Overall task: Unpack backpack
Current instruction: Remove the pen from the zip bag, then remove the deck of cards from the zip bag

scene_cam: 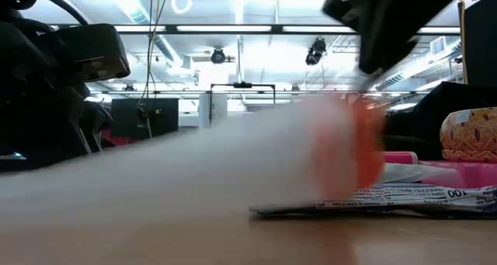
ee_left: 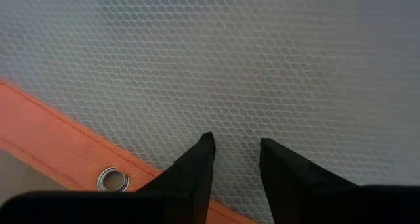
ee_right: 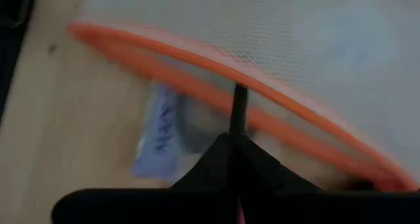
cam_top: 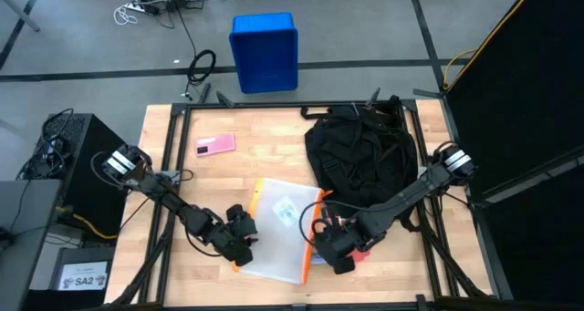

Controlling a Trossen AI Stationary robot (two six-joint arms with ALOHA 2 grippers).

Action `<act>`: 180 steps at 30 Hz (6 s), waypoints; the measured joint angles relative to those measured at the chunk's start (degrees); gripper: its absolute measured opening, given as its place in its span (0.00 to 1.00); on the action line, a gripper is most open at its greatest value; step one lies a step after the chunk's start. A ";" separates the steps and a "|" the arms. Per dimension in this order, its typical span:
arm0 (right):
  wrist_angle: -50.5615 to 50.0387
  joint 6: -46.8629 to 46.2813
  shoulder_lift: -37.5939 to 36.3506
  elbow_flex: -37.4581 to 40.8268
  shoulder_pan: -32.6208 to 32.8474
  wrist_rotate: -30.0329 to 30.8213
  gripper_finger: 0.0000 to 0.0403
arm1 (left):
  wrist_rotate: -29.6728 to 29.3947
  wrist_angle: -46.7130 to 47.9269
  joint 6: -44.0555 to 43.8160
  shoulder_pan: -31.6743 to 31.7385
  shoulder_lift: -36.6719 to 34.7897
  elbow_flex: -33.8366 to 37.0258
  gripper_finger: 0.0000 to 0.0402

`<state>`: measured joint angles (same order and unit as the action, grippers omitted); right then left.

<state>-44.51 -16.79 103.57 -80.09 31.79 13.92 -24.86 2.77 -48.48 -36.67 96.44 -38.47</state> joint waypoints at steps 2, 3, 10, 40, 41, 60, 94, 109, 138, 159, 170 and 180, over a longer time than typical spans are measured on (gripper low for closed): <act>0.68 -1.14 -1.50 2.03 0.74 1.48 0.01 | -1.67 2.45 -0.44 -0.10 -0.03 -0.05 0.25; 2.43 -1.52 -2.51 3.50 1.09 2.73 0.01 | -2.65 3.88 -1.22 -0.16 -0.07 -0.05 0.25; 16.46 -6.36 -15.39 19.66 2.71 4.56 0.01 | -6.99 8.42 -3.03 -1.17 -0.03 -0.04 0.20; 59.53 -4.31 -4.86 35.99 -10.29 -1.56 0.07 | -15.64 -4.00 -2.61 -7.28 -6.00 9.45 0.04; 59.69 -4.22 -4.39 35.99 -11.08 -2.29 0.09 | -15.41 -3.92 -1.60 -7.28 -6.42 9.16 0.04; 53.99 -3.01 -4.27 35.94 -14.62 -1.18 0.33 | -16.71 -5.77 15.22 -0.97 -9.46 6.99 0.04; 63.25 8.47 9.20 24.10 -23.18 -2.67 0.54 | 4.88 -36.17 28.36 20.48 -9.55 20.51 0.00; 55.32 10.06 18.02 6.87 -23.93 0.97 0.95 | 7.16 -34.59 27.02 20.46 -9.18 19.55 0.00; 55.69 9.45 24.72 4.01 -25.87 -1.64 0.69 | 14.08 -23.88 26.09 20.34 -15.06 19.42 0.00; 40.77 8.90 15.97 4.54 -22.93 -0.60 0.69 | 6.11 -6.78 12.16 17.09 -21.11 21.31 0.00; 24.16 4.57 7.05 4.44 -18.86 -0.79 0.69 | 4.90 -6.40 12.05 17.09 -21.04 21.67 0.00; 10.32 0.06 -0.29 5.17 -15.00 2.09 0.69 | 4.72 -6.76 12.03 17.09 -20.98 21.82 0.00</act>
<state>-34.19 -16.73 103.29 -74.92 16.79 16.01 -20.14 -3.99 -36.45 -19.57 75.46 -16.65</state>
